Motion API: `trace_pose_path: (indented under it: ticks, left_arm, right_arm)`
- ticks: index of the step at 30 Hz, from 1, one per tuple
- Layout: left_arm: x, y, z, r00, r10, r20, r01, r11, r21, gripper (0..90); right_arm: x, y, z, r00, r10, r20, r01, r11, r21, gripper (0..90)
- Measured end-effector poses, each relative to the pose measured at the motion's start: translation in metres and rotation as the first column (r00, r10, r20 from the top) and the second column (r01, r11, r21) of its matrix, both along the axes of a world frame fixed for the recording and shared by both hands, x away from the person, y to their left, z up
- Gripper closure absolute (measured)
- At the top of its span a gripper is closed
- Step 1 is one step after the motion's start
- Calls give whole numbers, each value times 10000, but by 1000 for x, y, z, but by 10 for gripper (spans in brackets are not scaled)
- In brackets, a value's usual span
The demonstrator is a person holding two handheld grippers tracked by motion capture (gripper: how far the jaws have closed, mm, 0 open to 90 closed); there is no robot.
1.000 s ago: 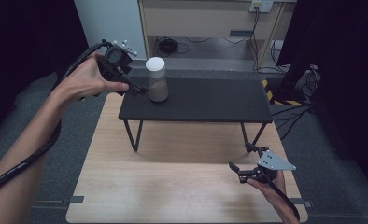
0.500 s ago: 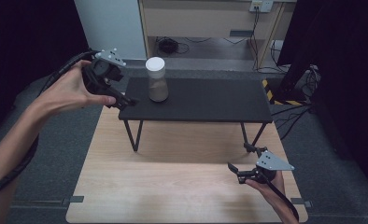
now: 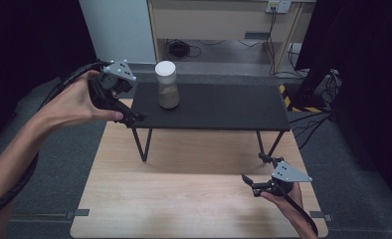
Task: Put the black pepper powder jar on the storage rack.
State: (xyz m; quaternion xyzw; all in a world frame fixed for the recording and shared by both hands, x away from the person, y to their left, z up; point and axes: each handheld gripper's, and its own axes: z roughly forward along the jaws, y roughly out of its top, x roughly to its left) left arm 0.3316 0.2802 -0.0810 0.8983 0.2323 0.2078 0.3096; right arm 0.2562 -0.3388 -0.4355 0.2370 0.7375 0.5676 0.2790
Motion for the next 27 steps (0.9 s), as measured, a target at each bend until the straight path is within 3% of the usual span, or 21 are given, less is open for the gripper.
trace_pose_path:
  ticks: [3,5,10,16,21,27]
  left_arm:
    - [0,0,-2,10000,-27,-27,27,10000,37,51]
    - [1,2,-2,9999,-40,-104,39,9999,-152,51]
    - [-1,-1,-3,10000,-31,4,31,9999,145,52]
    - [1,1,-4,9998,-126,-138,126,9999,-7,52]
    - [1,-1,-5,9999,-101,-108,103,9998,169,52]
    - [2,1,-7,9998,-124,-171,124,9999,10,52]
  right_arm:
    - [0,0,1,10000,2,-24,-2,10000,-40,57]
    - [-1,0,1,10000,-7,-18,7,10000,-30,57]
    - [-2,1,2,10000,4,37,-4,10000,-72,57]
    - [-1,1,1,10000,19,0,-19,9999,-141,58]
    - [-1,1,1,10000,32,0,-32,9999,-138,58]
    - [-1,1,2,10000,64,-38,-64,9999,-141,58]
